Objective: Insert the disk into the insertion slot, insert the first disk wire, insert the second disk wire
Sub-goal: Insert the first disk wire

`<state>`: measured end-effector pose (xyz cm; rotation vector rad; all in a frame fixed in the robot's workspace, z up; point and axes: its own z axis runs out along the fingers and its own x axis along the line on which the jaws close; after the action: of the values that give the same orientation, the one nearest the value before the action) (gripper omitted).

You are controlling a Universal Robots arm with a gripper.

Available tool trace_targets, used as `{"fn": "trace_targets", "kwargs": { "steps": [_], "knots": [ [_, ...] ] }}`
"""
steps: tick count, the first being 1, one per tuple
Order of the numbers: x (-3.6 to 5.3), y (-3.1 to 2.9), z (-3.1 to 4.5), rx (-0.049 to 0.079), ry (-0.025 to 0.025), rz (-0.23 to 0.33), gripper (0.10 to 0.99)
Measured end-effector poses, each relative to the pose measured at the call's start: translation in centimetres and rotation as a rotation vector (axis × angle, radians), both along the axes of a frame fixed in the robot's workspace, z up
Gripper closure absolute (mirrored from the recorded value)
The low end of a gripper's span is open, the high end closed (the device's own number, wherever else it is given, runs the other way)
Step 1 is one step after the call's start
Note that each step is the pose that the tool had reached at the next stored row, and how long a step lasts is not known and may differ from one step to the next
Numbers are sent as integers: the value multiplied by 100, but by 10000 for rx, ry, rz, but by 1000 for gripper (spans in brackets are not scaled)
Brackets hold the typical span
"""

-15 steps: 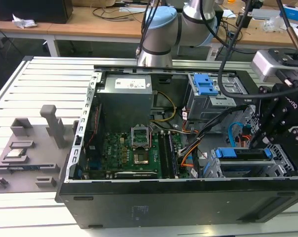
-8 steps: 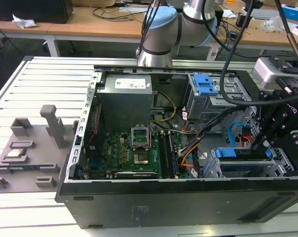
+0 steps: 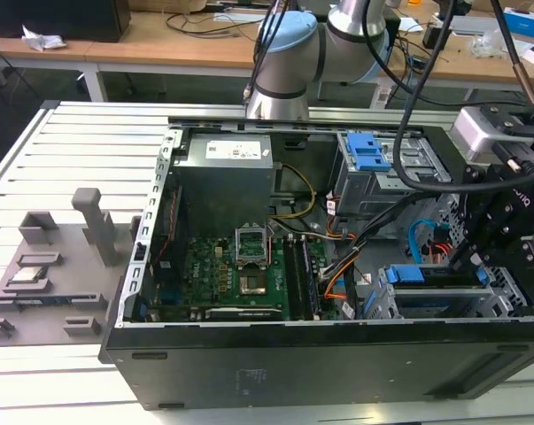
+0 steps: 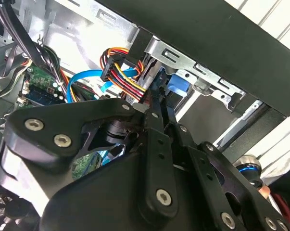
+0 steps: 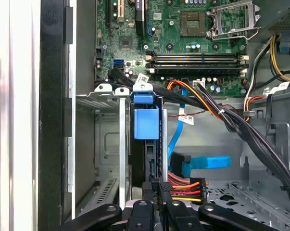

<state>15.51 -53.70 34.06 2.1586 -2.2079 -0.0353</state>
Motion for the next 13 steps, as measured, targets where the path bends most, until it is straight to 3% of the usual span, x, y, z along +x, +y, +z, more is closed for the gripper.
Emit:
{"fn": "trace_targets", "kwargs": {
  "steps": [7,8,9,13],
  "knots": [
    [-1,0,-30,3,0,-2,910],
    [-1,0,-30,3,0,-2,847],
    [-1,0,-29,2,0,-1,847],
    [-1,1,75,2,0,-2,847]
  ]
}}
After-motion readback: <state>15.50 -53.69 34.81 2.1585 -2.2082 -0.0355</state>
